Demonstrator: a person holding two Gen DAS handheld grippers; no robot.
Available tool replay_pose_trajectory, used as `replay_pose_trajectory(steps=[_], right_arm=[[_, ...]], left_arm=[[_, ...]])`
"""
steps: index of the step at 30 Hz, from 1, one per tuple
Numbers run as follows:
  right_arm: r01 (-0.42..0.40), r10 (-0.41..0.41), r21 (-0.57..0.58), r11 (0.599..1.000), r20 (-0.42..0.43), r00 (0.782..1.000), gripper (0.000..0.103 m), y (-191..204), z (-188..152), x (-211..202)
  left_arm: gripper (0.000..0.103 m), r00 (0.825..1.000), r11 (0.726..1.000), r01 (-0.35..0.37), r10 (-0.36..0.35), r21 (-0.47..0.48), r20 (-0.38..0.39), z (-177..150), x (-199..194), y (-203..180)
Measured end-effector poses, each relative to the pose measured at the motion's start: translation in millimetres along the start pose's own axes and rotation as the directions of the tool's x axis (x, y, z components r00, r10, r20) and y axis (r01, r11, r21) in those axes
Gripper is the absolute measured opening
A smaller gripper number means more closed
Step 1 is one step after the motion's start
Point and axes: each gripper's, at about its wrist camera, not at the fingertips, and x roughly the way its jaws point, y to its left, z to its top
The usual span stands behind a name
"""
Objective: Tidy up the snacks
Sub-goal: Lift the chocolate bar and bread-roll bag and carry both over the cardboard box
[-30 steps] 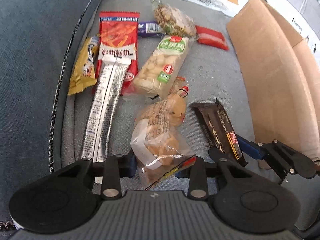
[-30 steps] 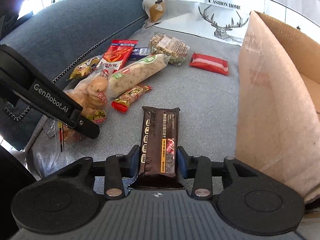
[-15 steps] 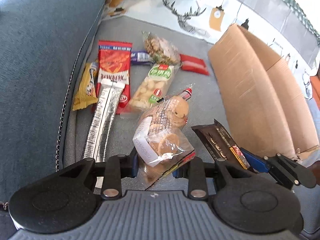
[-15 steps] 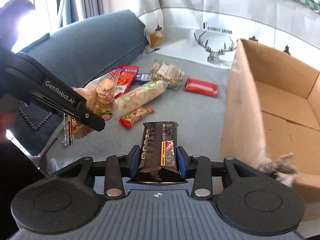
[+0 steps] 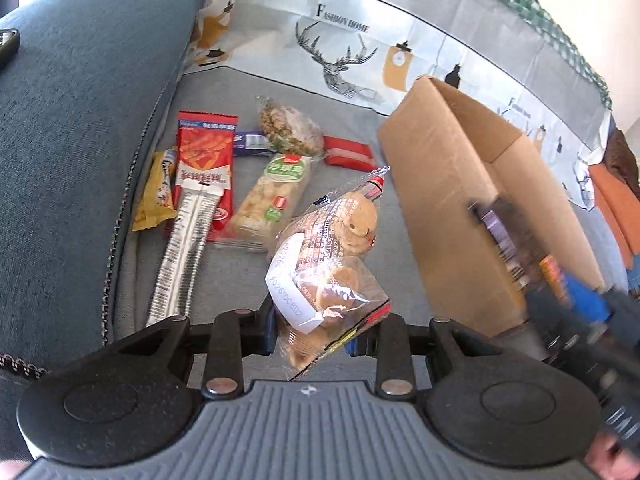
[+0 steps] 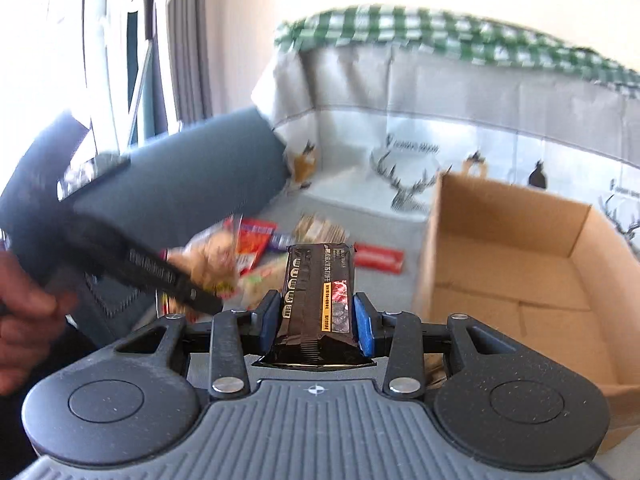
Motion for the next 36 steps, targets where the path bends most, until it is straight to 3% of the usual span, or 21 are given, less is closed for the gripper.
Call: replay_pose_trajectory(steps=[4, 8, 12, 18, 24, 29, 36], right_arm=[[0.04, -0.044, 0.049, 0.998, 0.08, 0.996, 0.041, -23, 12, -27], [0.106, -0.117, 0.085, 0.991, 0.143, 0.983, 0.041, -56, 10, -45], [0.143, -0.169, 0.169, 0.975, 0.152, 0.974, 0.041, -91, 7, -46], [0.163, -0.2, 0.214, 0.963, 0.161, 0.967, 0.041, -128, 3, -49], [0.223, -0.271, 0.232, 0.947, 0.199, 0.942, 0.041, -169, -1, -61], [0.179, -0.266, 0.353, 0.918, 0.216, 0.939, 0.041, -199, -16, -61], [0.125, -0.212, 0.357, 0.926, 0.216, 0.953, 0.041, -208, -17, -52]], left_arm=[[0.034, 0.999, 0.999, 0.036, -0.036, 0.011, 0.023, -4, -6, -5], [0.034, 0.999, 0.999, 0.019, -0.021, 0.05, 0.041, -5, -8, -14], [0.034, 0.998, 0.994, -0.004, -0.004, 0.108, 0.068, -3, -6, -23], [0.034, 0.989, 0.994, 0.006, -0.023, 0.111, 0.146, -1, -10, -28], [0.034, 0.98, 0.983, -0.048, 0.012, 0.179, 0.2, -1, -15, -44], [0.034, 0.977, 0.979, -0.088, 0.048, 0.183, 0.21, 1, -14, -52], [0.034, 0.98, 0.998, -0.024, 0.011, 0.063, 0.199, 13, -10, -72]])
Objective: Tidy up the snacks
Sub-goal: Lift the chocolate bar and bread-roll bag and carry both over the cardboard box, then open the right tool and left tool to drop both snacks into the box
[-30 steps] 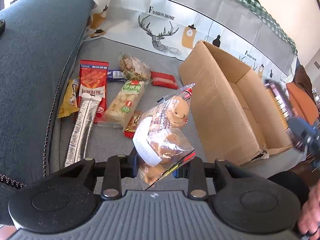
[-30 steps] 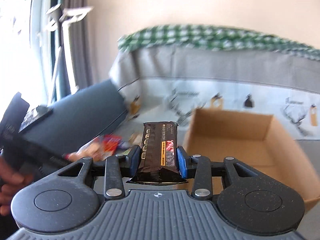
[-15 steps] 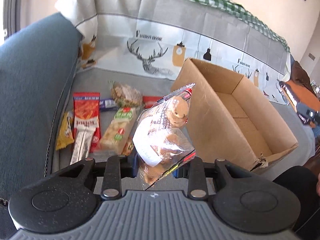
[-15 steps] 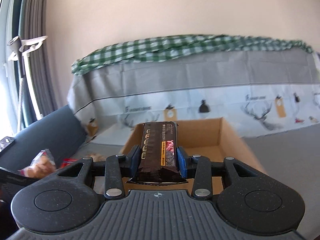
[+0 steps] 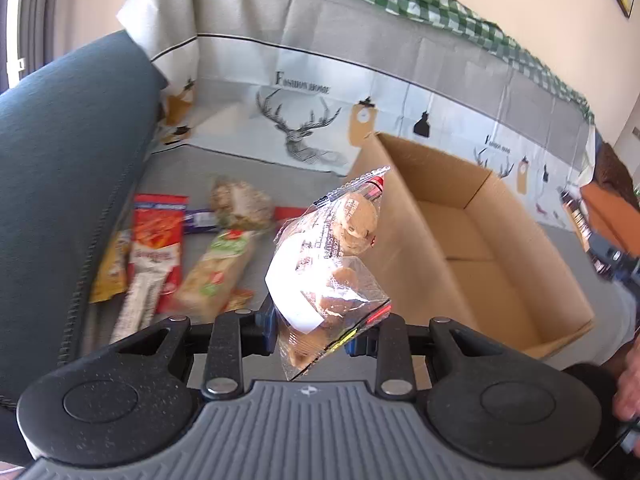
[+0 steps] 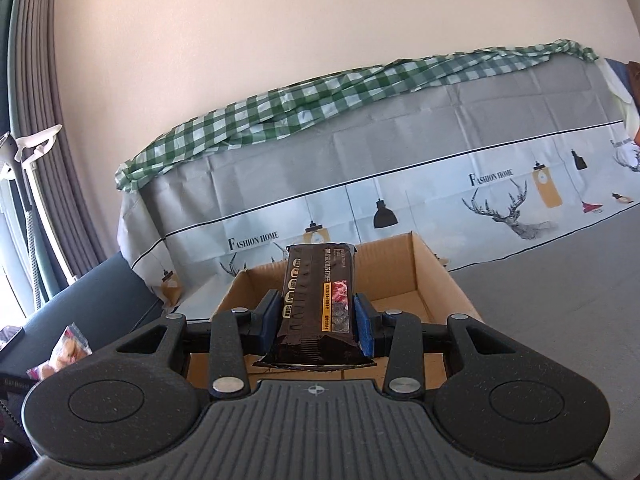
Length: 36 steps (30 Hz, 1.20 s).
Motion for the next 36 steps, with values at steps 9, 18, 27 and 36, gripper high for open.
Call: replay_pose_trajectory(steps=[9, 18, 27, 36], right_arm=[[-0.007, 0.009, 0.05, 0.999, -0.041, 0.999, 0.041, -10, 2, 7], [-0.001, 0.003, 0.056, 0.998, -0.04, 0.999, 0.041, -9, 2, 6], [0.032, -0.024, 0.103, 0.994, -0.08, 0.997, 0.061, -17, 1, 12], [0.04, -0.034, 0.069, 0.997, -0.084, 0.996, 0.074, -10, 0, 12]], left_arm=[[0.034, 0.99, 0.987, 0.142, -0.142, 0.079, -0.005, 22, 29, -91], [0.034, 0.971, 0.954, 0.237, -0.236, 0.184, -0.031, 30, 44, -167], [0.07, 0.972, 0.957, 0.225, -0.232, 0.181, 0.02, 40, 42, -182], [0.069, 0.977, 0.962, 0.159, -0.185, 0.222, 0.103, 6, 24, -139]])
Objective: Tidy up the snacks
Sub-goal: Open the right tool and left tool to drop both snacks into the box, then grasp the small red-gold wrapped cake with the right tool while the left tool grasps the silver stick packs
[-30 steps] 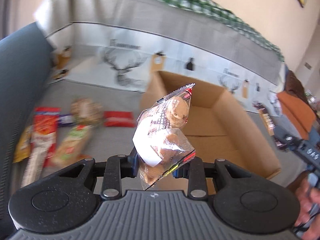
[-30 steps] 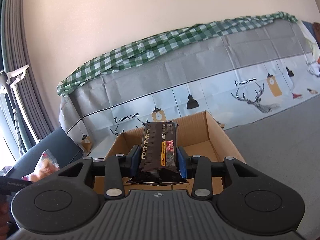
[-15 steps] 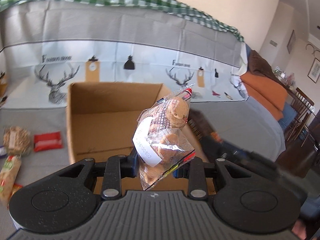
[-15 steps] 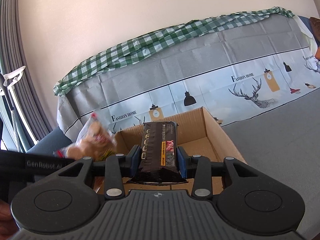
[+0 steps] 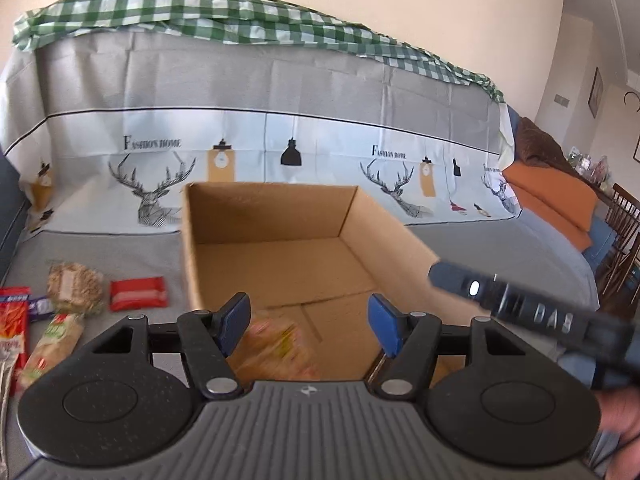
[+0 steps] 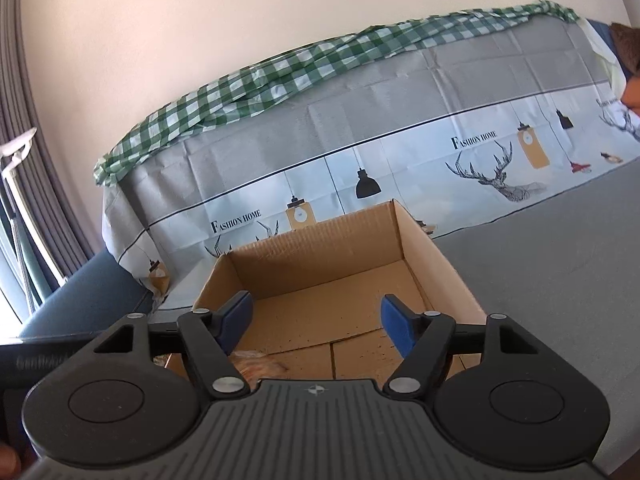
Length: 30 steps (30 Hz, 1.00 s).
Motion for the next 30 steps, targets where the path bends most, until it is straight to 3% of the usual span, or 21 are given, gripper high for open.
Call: replay_pose_trajectory(steps=[4, 6, 11, 14, 17, 19, 21, 26, 28, 30], right_arm=[[0.009, -0.009, -0.02, 1.0, -0.006, 1.0, 0.075, 5, 0, 1], [0.012, -0.013, -0.02, 1.0, -0.005, 1.0, 0.075, 5, 0, 1], [0.017, -0.017, -0.019, 1.0, -0.001, 1.0, 0.075, 4, -1, -1], [0.022, -0.022, -0.032, 0.999, -0.007, 1.0, 0.074, 5, -2, 1], [0.033, -0.034, -0.064, 0.997, -0.014, 0.999, 0.063, 12, -3, 4], [0.033, -0.035, -0.091, 0.995, -0.024, 0.999, 0.049, 17, -4, 6], [0.036, -0.04, -0.124, 0.992, -0.031, 0.999, 0.043, 23, -7, 8], [0.047, -0.056, -0.221, 0.974, -0.035, 0.998, 0.041, 41, -11, 9], [0.055, -0.067, -0.267, 0.962, -0.034, 0.997, 0.041, 50, -13, 9], [0.053, -0.065, -0.294, 0.954, -0.032, 0.997, 0.041, 58, -16, 8]], left_arm=[[0.058, 1.0, 1.0, -0.004, 0.004, -0.015, -0.026, -11, -13, 26], [0.043, 0.999, 0.999, -0.02, 0.018, -0.04, -0.047, -14, -18, 43], [0.019, 0.992, 0.99, -0.119, 0.115, -0.071, -0.053, -21, -40, 95], [0.017, 0.98, 0.979, -0.192, 0.187, -0.066, -0.075, -25, -49, 134], [0.017, 0.955, 0.956, -0.287, 0.281, -0.061, -0.099, -32, -52, 173], [0.017, 0.957, 0.937, -0.284, 0.264, -0.203, -0.123, -33, -53, 205], [0.017, 0.952, 0.909, -0.304, 0.279, -0.284, -0.128, -33, -54, 223], [0.017, 0.938, 0.86, -0.347, 0.311, -0.375, -0.155, -34, -57, 240], [0.017, 0.92, 0.844, -0.392, 0.347, -0.367, -0.185, -33, -56, 240], [0.017, 0.886, 0.817, -0.457, 0.386, -0.351, -0.256, -34, -50, 242]])
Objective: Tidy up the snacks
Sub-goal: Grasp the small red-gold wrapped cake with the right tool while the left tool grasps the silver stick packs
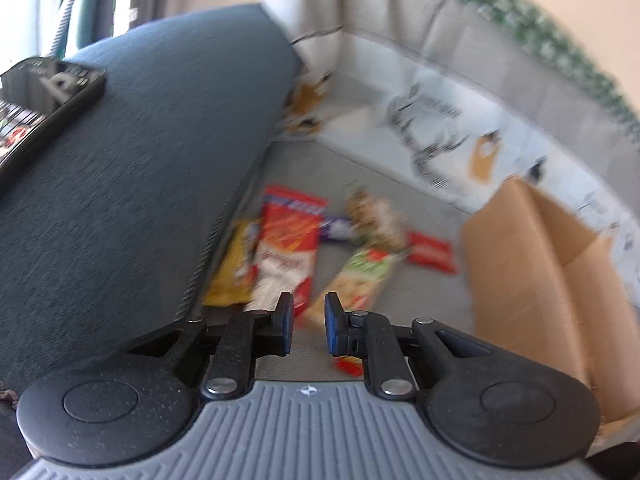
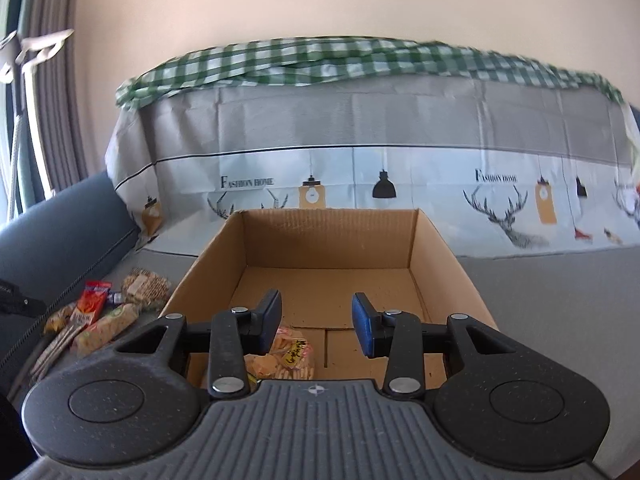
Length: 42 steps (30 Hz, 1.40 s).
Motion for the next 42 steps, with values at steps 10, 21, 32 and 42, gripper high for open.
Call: replay_pose_trajectory(steps=[10, 21, 32, 42], right_arm=[[-0.223, 0.221, -0.035, 0.974, -0.05, 0.974, 0.038, 99, -3, -4], [-0.354, 0.319, -0.108, 0.929, -0.25, 0.914, 0.042, 228, -27, 80], [-0.288, 0.201, -0.15, 0.946, -0.424, 0.883, 0.046, 266, -65, 158], [-0.289, 0.203, -0.171, 0.942, -0.395, 0.896, 0.0, 230, -66, 129]], left_arm=[[0.046, 0.947, 0.983, -0.183, 0.173, -0.01, -0.271, 4, 41, 6], [0.034, 0.916, 0.986, -0.165, 0.157, 0.011, -0.368, 1, 61, 14], [0.006, 0.954, 1.0, -0.012, 0.003, -0.027, -0.3, -3, 34, 28], [0.049, 0.963, 0.996, -0.094, 0.091, 0.002, -0.252, -3, 30, 15]])
